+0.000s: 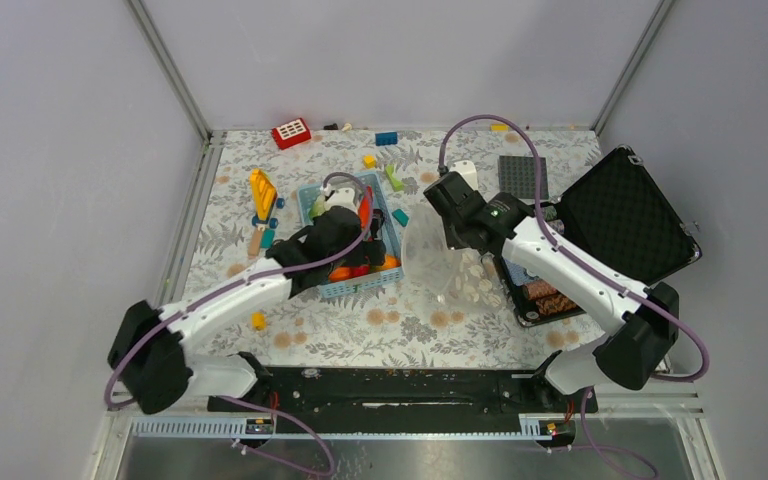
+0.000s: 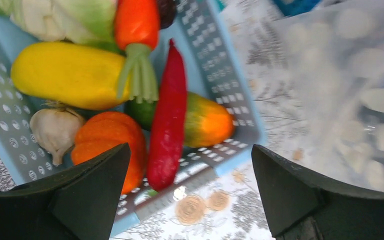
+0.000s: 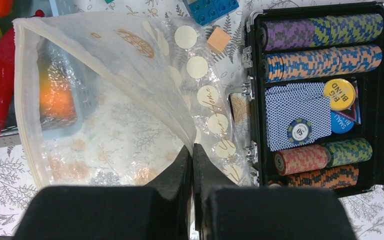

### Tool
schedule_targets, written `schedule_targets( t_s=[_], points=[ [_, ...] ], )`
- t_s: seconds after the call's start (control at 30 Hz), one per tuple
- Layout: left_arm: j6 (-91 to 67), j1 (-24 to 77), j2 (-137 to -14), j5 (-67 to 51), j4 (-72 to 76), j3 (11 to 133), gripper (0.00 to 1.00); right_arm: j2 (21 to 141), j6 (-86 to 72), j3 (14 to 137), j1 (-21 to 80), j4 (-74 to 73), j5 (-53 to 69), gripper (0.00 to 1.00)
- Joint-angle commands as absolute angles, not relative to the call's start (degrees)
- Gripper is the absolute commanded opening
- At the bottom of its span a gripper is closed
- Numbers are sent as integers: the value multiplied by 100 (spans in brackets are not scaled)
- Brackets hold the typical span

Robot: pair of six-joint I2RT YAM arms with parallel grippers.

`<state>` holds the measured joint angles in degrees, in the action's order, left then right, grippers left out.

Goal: Place the food in the zip-top bag and seal the zipper
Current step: Open the zipper of the food storage bag at the center of the board, then pick up the fake vegetable from the bin.

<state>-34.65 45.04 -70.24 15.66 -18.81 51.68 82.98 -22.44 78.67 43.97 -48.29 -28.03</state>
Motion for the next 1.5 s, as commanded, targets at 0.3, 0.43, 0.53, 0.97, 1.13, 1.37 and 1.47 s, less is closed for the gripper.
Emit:
schedule_targets(
  t_s=[0.3,0.43,0.53,0.97,1.13,1.37,1.47],
  points=[
    [-3383,4167,-8805,1057,-1716,5876,65,8500,-2546,7881,4367,-5010,-2795,0],
    [-3403,4173,-9035,1097,-1748,5951,52,8485,-2557,7836,4369,-5007,-2752,0],
    [-3408,4173,-9087,1162,-1770,5960,46,8443,-2568,7814,4370,-5007,-2741,0],
    [-3409,4171,-9057,1611,-1910,6086,0,8212,-2610,7613,4371,-4904,-2681,0],
    [-3364,4167,-8378,1665,-1905,5909,0,8096,-2614,7485,4374,-4770,-2687,0],
    [-3224,4171,-6809,716,-988,4869,0,7921,-2649,7189,4370,-4359,-2555,0],
    [-3183,4166,-6151,305,-351,4348,0,7933,-2652,7189,4377,-4326,-2483,0]
  ],
)
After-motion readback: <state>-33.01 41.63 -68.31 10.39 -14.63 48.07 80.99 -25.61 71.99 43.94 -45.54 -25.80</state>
